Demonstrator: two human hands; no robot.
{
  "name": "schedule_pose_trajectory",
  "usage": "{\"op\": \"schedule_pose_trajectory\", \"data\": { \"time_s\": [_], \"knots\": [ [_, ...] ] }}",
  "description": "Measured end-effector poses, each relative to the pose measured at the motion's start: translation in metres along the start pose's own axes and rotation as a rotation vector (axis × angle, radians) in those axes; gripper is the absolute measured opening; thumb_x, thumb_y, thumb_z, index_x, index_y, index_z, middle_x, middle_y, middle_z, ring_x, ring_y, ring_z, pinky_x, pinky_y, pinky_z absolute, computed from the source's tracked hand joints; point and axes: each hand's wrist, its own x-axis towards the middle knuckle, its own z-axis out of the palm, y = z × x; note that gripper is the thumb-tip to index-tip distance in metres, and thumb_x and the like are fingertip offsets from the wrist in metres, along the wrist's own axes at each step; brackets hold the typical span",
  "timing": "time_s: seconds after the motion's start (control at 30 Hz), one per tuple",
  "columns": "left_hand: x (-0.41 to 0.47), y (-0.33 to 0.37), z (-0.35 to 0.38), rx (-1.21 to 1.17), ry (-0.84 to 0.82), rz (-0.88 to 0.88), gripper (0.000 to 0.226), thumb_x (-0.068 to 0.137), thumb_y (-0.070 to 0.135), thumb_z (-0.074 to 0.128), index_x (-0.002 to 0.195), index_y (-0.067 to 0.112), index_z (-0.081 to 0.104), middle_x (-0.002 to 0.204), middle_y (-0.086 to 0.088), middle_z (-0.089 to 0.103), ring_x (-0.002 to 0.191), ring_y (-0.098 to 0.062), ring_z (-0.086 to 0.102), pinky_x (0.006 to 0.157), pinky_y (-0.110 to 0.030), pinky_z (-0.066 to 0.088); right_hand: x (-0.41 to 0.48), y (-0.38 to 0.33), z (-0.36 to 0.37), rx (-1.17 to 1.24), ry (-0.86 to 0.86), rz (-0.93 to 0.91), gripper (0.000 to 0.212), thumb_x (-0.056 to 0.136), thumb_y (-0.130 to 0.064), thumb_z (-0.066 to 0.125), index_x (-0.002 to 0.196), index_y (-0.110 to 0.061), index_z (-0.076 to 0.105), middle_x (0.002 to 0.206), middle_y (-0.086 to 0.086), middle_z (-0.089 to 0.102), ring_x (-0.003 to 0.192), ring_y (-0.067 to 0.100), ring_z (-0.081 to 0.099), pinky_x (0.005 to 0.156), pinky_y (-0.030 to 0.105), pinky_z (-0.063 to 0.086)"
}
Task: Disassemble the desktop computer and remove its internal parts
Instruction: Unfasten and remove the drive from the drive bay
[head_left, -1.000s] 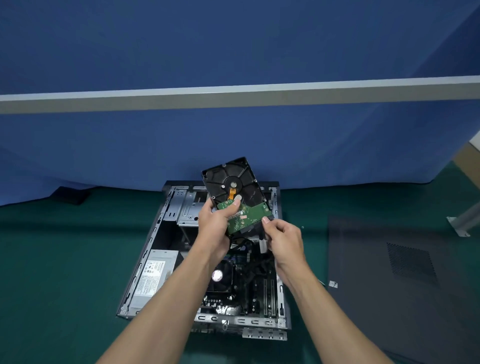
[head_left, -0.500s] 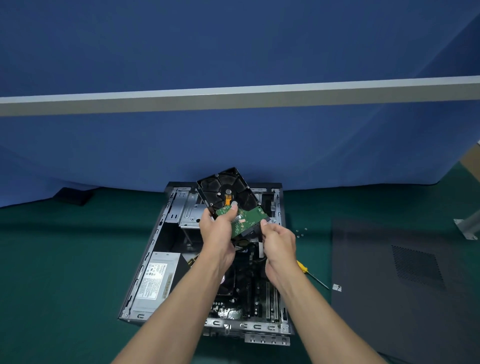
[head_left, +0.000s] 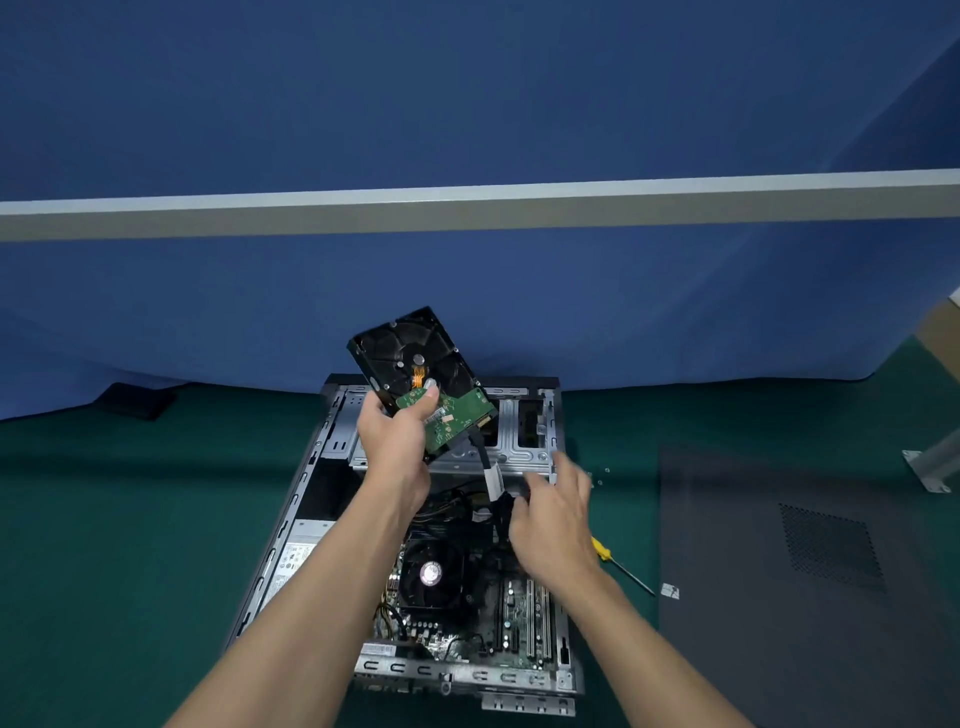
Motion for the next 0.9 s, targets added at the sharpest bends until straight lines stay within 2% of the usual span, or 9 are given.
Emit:
{"op": "schedule_pose_trajectory", "data": {
  "time_s": [0.03,0.1,0.2,0.3,0.4,0.5,0.63,0.73,0.9],
  "knots": [
    [0.000,0.000,0.002,0.020,-0.002,0.022,0.024,0.083,0.004,0.074,0.099,0.015,0.060,0.097,0.001,0.074,0.094,-0.018,0.070,0.092,-0.046,0.053,0.002,-0.002,-0.005,-0.010,0.097,-0.064,0.034,0.096,-0.013,0.048,0.128,-0.006,0.056,0.149,0.008,0.029,0.138,0.022,0.017,0.112,0.031,0.024],
    [-0.001,-0.002,0.006,0.033,-0.021,0.044,0.023,0.083,0.005,0.074,0.096,0.016,0.060,0.096,0.001,0.074,0.095,-0.020,0.070,0.087,-0.042,0.055,0.010,-0.008,-0.018,0.217,0.138,-0.068,0.028,0.098,-0.025,0.049,0.120,-0.013,0.062,0.129,-0.001,0.049,0.126,0.014,0.038,0.097,0.020,0.034],
    [-0.005,-0.004,0.011,0.013,-0.073,0.018,0.024,0.082,0.005,0.074,0.100,0.014,0.061,0.101,-0.003,0.074,0.099,-0.025,0.069,0.089,-0.046,0.054,0.025,-0.022,-0.032,0.642,-0.075,0.094,0.029,0.096,-0.048,0.046,0.095,-0.025,0.065,0.094,-0.015,0.064,0.092,0.003,0.059,0.072,0.017,0.041],
    [-0.008,-0.006,0.014,-0.024,-0.116,-0.025,0.026,0.081,0.002,0.074,0.102,0.011,0.062,0.101,-0.010,0.074,0.096,-0.032,0.070,0.083,-0.049,0.057,0.033,-0.024,-0.028,0.853,-0.191,0.142,0.039,0.096,-0.044,0.050,0.073,-0.016,0.063,0.070,-0.004,0.066,0.070,0.012,0.061,0.074,0.031,0.049],
    [-0.008,-0.005,0.013,-0.043,-0.140,-0.085,0.028,0.079,0.001,0.075,0.103,0.009,0.062,0.100,-0.012,0.074,0.097,-0.035,0.070,0.082,-0.056,0.056,0.036,-0.019,-0.021,1.080,-0.249,0.132,0.035,0.098,-0.032,0.053,0.068,-0.012,0.057,0.054,-0.005,0.050,0.055,0.010,0.045,0.062,0.025,0.041],
    [-0.007,-0.006,0.010,-0.043,-0.120,-0.129,0.028,0.078,0.001,0.076,0.101,0.010,0.062,0.097,-0.012,0.074,0.097,-0.035,0.070,0.081,-0.060,0.055,0.034,-0.020,-0.013,1.042,-0.264,0.138,0.037,0.100,-0.032,0.048,0.073,-0.009,0.060,0.047,-0.012,0.047,0.050,0.003,0.044,0.059,0.020,0.037],
    [-0.010,-0.009,0.010,-0.085,-0.064,-0.150,0.033,0.078,0.000,0.076,0.107,0.007,0.062,0.100,-0.013,0.074,0.097,-0.035,0.070,0.083,-0.059,0.055,0.030,-0.032,0.000,0.927,-0.081,0.248,0.039,0.099,-0.036,0.048,0.068,-0.016,0.060,0.056,-0.008,0.048,0.059,0.011,0.044,0.062,0.030,0.037],
    [-0.012,-0.009,0.012,-0.095,-0.033,-0.166,0.039,0.079,0.000,0.075,0.114,0.003,0.059,0.104,-0.015,0.073,0.097,-0.034,0.070,0.082,-0.059,0.055,0.026,-0.042,0.009,0.932,0.046,0.372,0.040,0.098,-0.039,0.047,0.067,-0.017,0.057,0.059,-0.004,0.046,0.055,0.011,0.041,0.055,0.029,0.034],
    [-0.006,-0.001,0.008,-0.027,-0.059,-0.184,0.030,0.078,-0.001,0.075,0.102,0.007,0.059,0.107,-0.018,0.071,0.105,-0.036,0.066,0.094,-0.060,0.049,0.033,-0.027,-0.007,0.982,-0.223,0.253,0.037,0.099,-0.035,0.048,0.071,-0.014,0.060,0.049,-0.013,0.047,0.057,0.009,0.042,0.062,0.025,0.036]
  ]
}}
